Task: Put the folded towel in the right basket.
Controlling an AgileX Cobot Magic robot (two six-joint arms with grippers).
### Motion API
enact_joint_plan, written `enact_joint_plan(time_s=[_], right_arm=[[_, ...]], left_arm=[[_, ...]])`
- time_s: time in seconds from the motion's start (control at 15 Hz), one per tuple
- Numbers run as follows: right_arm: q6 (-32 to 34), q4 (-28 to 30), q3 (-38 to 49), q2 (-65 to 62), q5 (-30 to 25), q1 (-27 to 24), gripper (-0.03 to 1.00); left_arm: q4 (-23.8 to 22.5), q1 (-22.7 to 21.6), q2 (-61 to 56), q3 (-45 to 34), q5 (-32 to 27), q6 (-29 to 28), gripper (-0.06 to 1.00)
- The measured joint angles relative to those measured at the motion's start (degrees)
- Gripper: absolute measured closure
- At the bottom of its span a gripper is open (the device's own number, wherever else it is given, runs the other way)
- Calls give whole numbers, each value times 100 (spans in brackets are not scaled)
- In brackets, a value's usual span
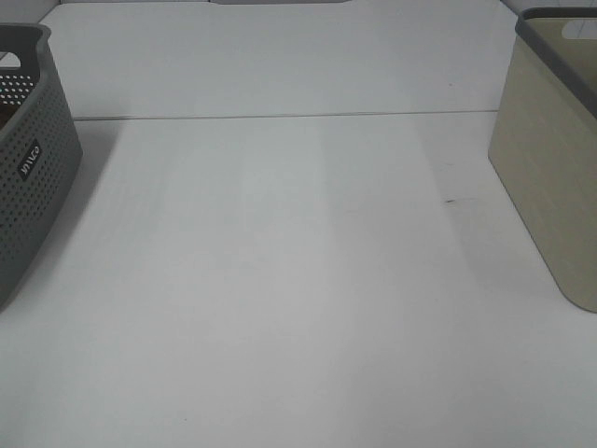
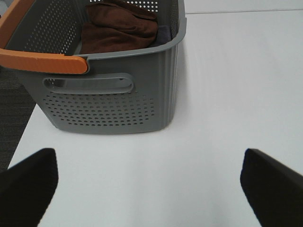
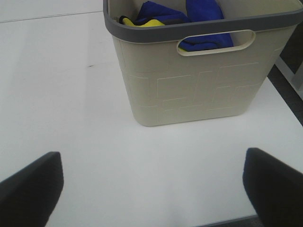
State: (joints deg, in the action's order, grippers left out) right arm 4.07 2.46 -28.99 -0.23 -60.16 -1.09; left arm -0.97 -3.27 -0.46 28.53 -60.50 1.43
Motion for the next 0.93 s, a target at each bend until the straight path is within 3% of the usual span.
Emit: enact_joint_plan(time_s=[0.93], right_arm=[[0,0,0,0,0,0,-2]], left_arm=[[6,0,0,0,0,0,-3]])
